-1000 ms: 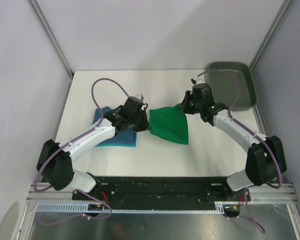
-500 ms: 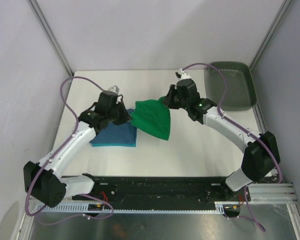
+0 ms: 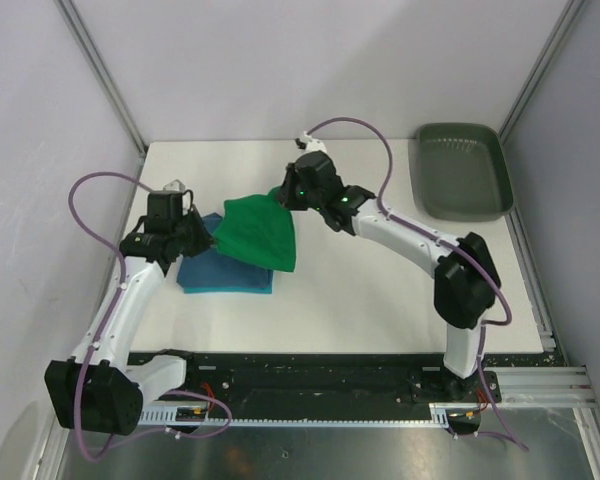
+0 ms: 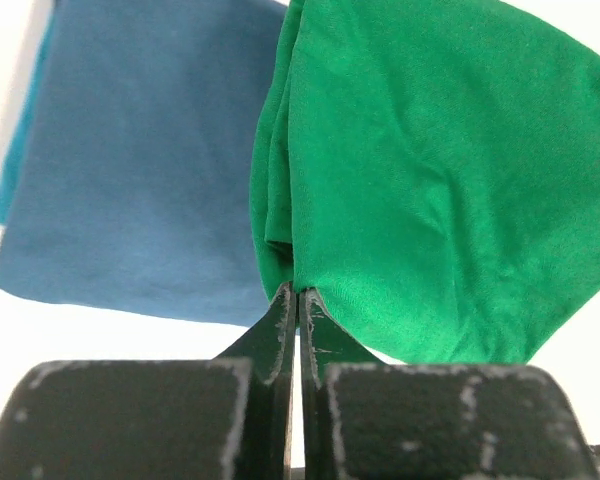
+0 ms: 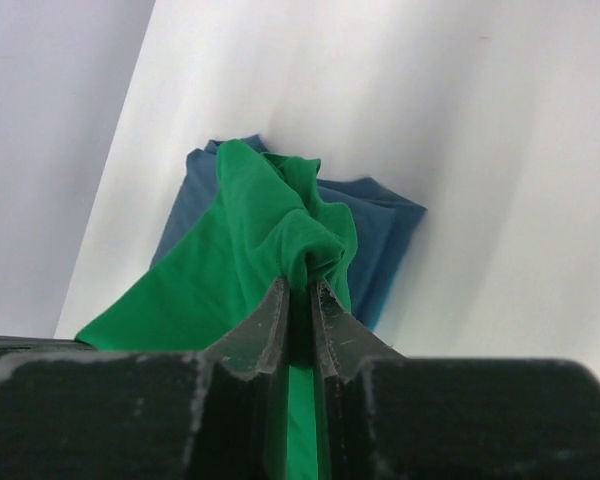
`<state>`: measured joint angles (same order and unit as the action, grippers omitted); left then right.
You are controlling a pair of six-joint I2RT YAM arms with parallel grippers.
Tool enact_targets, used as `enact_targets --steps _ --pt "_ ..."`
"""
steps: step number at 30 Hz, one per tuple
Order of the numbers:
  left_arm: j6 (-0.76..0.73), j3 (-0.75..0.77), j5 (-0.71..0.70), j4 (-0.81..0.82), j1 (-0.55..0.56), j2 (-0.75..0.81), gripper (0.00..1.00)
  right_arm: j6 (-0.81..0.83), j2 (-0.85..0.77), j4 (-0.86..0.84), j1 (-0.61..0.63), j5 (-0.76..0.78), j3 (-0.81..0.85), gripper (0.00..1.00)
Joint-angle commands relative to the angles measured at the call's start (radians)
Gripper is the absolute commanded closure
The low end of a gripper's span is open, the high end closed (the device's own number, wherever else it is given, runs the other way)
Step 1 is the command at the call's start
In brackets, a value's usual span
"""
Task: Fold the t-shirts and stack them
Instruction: Put the neatly folded tshirt into the corner of the board with both arms
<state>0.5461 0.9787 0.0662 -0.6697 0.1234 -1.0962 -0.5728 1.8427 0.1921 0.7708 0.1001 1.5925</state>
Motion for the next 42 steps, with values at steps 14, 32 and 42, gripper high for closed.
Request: enact_targets --steps 14,32,42 --pt "-0.133 -0.027 -0.016 -0.004 -0.227 0.003 1.00 0.002 0.266 0.079 0.096 0.068 0.384 1.00" --pt "-0.132 -0.047 -0.034 -0.001 -0.287 -0.004 1.00 0.025 0.325 0.116 0.104 0.060 0.440 1.00" --pt "-0.095 -0.188 -0.141 0.015 -0.300 0.022 0.87 -0.002 0.415 0.216 0.079 0.008 0.491 0.75"
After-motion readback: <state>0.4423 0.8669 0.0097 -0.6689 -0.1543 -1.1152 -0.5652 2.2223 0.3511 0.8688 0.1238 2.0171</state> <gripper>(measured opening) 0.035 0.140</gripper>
